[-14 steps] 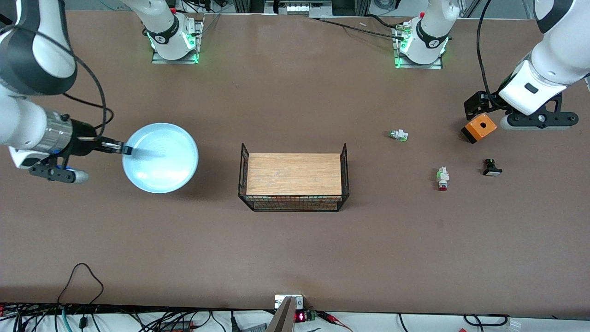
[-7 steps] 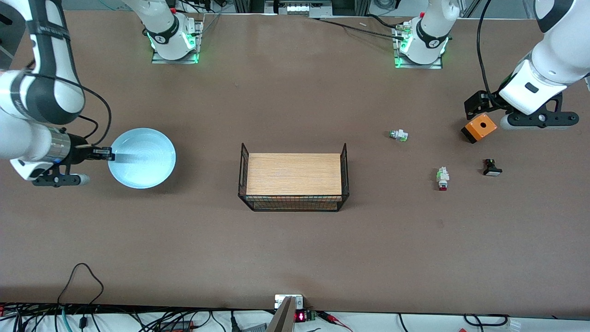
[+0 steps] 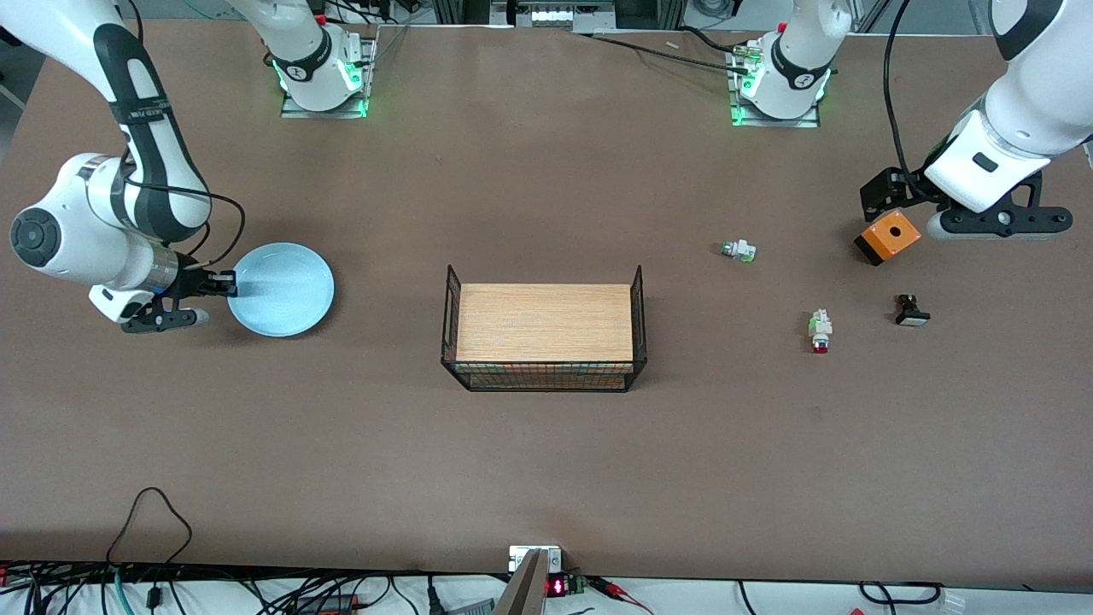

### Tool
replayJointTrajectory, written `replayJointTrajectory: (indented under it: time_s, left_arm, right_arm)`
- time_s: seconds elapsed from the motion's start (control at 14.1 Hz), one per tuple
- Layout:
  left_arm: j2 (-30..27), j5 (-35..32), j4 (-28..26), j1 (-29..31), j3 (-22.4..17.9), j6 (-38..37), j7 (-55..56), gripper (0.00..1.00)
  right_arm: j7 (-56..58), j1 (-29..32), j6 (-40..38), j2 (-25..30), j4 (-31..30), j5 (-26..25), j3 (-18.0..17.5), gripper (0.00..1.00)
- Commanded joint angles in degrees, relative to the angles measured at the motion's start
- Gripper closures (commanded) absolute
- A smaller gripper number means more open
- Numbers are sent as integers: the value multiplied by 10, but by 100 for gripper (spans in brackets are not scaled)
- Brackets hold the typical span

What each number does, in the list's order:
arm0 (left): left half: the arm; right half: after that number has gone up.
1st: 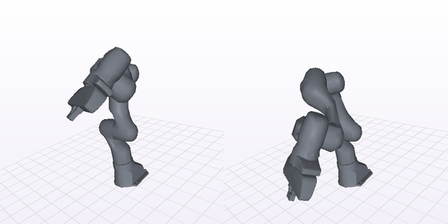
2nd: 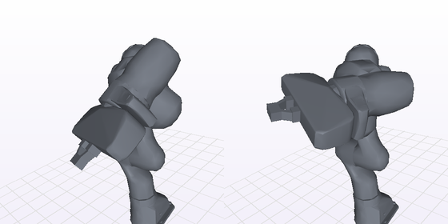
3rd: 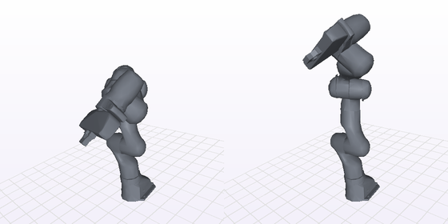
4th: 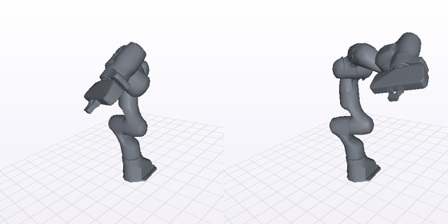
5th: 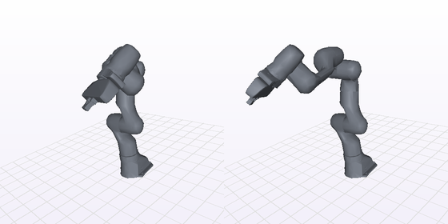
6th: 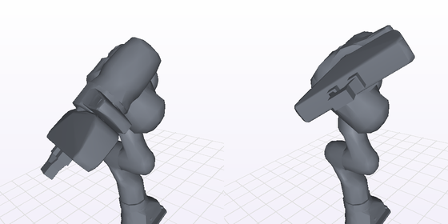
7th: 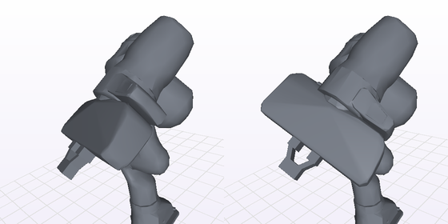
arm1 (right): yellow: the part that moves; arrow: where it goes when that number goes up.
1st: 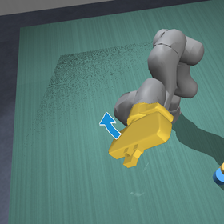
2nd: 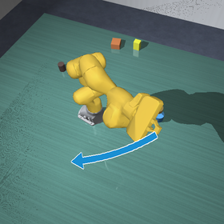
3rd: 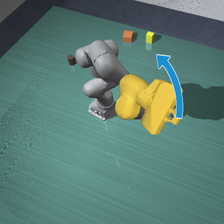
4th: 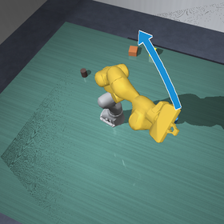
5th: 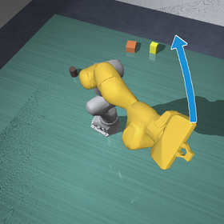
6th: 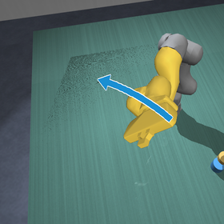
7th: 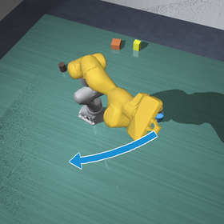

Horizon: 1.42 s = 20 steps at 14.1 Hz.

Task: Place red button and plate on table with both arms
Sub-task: 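Lower the plate onto the table and open the right gripper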

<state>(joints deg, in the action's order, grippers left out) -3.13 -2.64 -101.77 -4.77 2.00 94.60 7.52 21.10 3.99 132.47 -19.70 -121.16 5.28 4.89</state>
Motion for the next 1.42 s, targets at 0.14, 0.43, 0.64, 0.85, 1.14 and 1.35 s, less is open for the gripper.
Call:
replayJointTrajectory:
  time_s: [0.14,0.43,0.64,0.85,1.14,1.35]
  left_arm:
    - [3,-8,14,-2,-2,-19,-11,0]
    - [3,-8,14,-2,-2,-19,-12,0]
    - [3,-8,14,-2,-2,-19,-12,0]
    - [3,-8,14,-1,-2,-20,-12,0]
    - [4,-8,14,-1,-3,-19,-12,0]
    - [4,-7,13,-1,-3,-20,-12,0]
  right_arm:
    - [17,14,28,-15,-2,4,-10,0]
    - [-75,-5,-76,33,35,3,-14,0]
    - [-154,-46,-109,55,59,3,-14,0]
    - [-210,-78,-140,73,77,-1,-13,0]
    - [-262,-94,-331,69,229,-7,-13,0]
    - [-267,-90,-416,69,306,-6,-10,0]
